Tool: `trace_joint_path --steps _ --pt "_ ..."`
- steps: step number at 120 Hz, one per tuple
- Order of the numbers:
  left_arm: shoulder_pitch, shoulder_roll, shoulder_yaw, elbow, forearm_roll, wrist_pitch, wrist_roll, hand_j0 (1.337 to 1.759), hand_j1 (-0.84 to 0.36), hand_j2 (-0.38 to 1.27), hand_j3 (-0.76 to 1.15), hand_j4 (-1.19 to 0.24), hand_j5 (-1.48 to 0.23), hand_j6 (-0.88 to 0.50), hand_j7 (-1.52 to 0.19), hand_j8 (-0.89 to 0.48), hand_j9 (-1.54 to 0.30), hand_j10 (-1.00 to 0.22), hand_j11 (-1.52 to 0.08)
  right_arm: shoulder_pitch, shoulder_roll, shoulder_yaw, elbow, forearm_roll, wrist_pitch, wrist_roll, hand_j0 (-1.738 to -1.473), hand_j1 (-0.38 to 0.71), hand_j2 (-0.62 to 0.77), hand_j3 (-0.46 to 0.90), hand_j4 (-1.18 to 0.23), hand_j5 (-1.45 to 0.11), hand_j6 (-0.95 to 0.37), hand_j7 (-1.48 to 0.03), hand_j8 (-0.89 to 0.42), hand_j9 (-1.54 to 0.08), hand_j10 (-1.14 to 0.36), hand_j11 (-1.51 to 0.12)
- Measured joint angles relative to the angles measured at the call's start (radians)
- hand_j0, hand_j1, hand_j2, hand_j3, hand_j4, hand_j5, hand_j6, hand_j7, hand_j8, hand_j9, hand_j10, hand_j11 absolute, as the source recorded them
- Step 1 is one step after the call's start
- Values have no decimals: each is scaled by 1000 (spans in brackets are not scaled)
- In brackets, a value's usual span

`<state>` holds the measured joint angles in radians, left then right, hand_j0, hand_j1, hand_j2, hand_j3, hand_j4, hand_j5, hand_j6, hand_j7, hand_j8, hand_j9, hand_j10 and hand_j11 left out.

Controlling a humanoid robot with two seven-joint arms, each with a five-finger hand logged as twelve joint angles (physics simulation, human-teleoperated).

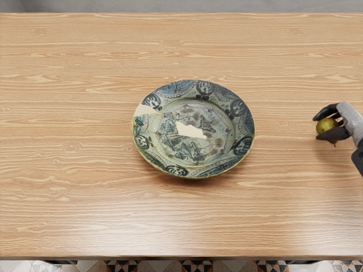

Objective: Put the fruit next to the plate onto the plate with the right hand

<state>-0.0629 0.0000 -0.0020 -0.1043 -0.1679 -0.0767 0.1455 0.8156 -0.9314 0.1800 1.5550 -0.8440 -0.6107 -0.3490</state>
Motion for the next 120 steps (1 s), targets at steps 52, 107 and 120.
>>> trace_joint_path --steps 52,107,120 --pt "0 0 0 0 0 0 0 1658 325 4 0 -21 -27 -21 -26 -21 -26 -21 -26 53 18 192 14 93 166 -1 -1643 318 151 -1 -729 -995 -425 -967 -292 -984 -432 -983" --pt "0 0 0 0 0 0 0 1658 325 4 0 -21 -27 -21 -26 -21 -26 -21 -26 104 59 300 15 244 453 -1 -1645 279 101 -1 -722 -1006 -450 -967 -310 -989 -452 -981" --pt "-1 0 0 0 0 0 0 1658 325 4 0 -21 -27 -21 -26 -21 -26 -21 -26 114 60 317 15 279 515 -1 -1645 283 107 -1 -724 -1004 -448 -967 -310 -988 -453 -980"
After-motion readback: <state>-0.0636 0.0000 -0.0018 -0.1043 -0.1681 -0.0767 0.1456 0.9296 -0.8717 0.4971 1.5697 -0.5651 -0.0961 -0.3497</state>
